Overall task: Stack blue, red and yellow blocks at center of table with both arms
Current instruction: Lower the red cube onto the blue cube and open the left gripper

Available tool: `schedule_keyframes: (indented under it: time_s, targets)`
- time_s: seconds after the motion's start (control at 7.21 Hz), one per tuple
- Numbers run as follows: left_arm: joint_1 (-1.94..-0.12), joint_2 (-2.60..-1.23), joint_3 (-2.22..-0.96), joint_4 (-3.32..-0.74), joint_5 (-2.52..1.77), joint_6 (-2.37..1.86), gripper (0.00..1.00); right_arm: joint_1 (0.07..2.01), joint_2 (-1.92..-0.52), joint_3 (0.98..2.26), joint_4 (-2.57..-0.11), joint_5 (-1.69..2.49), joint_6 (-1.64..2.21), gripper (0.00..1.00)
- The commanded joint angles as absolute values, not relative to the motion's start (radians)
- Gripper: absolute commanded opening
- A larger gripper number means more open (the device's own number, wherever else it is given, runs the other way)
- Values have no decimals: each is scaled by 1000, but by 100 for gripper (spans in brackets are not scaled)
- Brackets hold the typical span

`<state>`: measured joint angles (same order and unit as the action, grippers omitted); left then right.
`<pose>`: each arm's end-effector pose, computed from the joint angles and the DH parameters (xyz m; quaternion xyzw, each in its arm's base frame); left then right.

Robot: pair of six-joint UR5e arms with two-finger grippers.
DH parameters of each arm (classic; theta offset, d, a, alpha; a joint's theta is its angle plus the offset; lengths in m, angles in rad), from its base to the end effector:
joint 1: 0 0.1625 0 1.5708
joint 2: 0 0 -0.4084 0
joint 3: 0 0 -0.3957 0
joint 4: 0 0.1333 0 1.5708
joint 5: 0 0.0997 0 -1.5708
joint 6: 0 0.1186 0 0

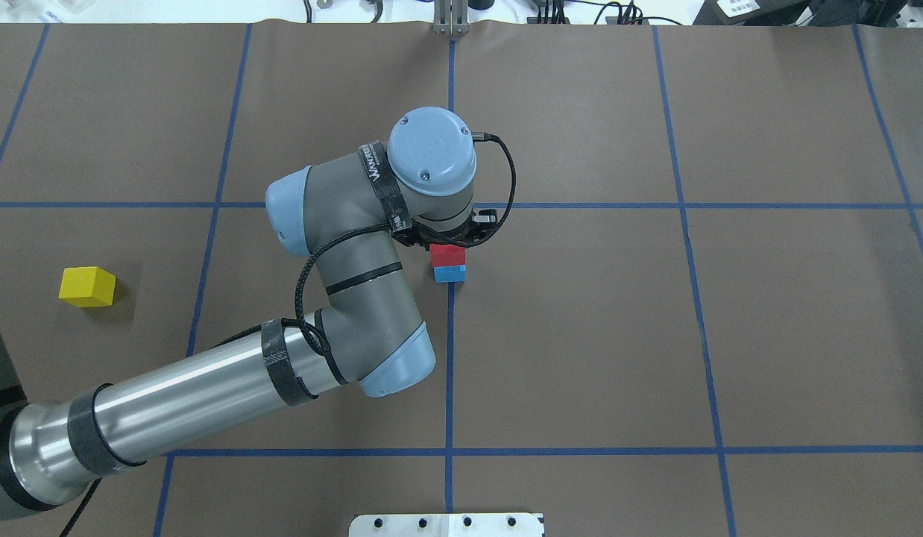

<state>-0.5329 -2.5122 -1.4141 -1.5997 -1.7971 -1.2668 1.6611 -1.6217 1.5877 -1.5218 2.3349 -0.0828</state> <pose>0.6027 -0.4793 0.1302 0.0650 0.4014 -0.0598 0.9116 0.0939 -0.4691 0.6679 0.0392 -0.3708 0.0007 0.9279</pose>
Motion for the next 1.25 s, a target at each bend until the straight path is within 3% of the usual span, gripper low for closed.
schedule_keyframes:
  time_s: [0.0,1.11]
  targets:
    - [-531,-2517,-1407,-1605,-1773,-1273,14,1660,-1620,1588,-1522,2335,-83,100]
    - [-515,-2513,-1399,-1605,-1772,-1253,29,1660,-1615,1586,-1522,2333,-83,100]
